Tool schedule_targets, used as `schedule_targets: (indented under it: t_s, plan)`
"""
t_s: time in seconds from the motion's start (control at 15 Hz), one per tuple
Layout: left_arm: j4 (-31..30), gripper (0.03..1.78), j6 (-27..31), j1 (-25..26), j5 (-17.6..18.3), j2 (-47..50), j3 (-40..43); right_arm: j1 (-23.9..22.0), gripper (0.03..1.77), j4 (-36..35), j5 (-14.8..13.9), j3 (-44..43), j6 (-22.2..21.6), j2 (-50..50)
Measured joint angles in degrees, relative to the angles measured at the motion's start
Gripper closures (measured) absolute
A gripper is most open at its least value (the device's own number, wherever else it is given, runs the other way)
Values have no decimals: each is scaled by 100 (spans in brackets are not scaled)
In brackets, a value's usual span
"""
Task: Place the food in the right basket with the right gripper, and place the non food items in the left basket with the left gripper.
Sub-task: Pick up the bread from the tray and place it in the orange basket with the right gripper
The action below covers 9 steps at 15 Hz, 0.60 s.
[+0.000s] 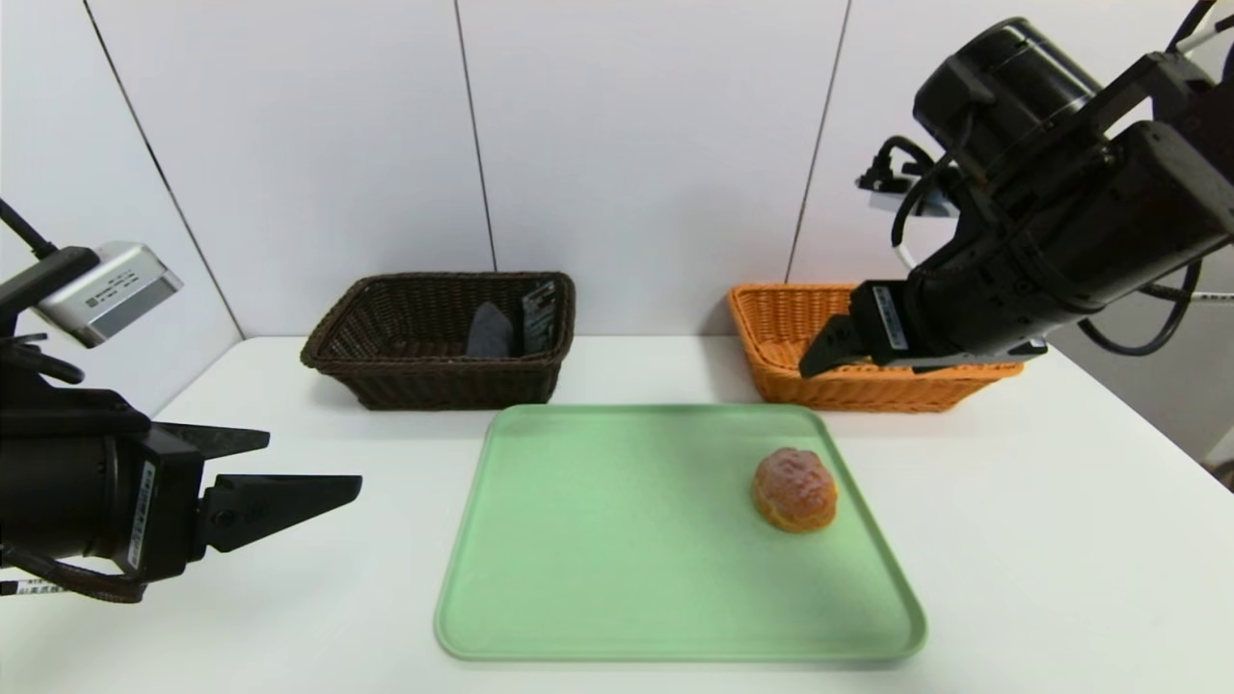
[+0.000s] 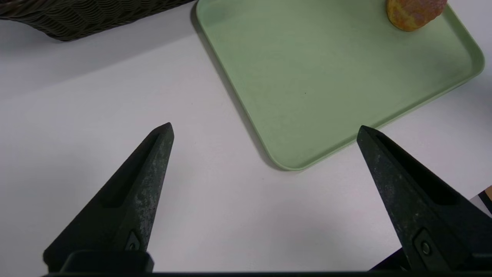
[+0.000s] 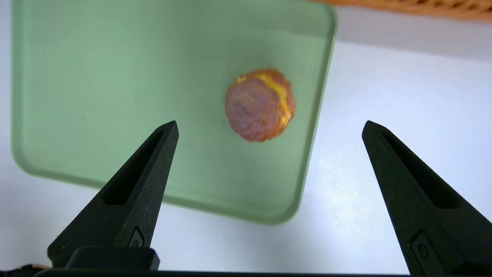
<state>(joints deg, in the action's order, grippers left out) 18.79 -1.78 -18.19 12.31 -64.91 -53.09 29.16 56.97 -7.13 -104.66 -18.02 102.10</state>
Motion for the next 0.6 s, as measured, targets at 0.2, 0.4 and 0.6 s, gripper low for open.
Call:
schedule_targets:
  t_s: [0.2,0.4,0.6]
  plan:
    - [1,12,2,0,2,-10,1,206,13,-99,5,670,-30,-33]
    - [1,12,2,0,2,-13,1,352,12,-623,-15,1336,-15,16]
    - [0,12,2,-2,2,-21,9,512,11,-958,-57,1692,-6,210]
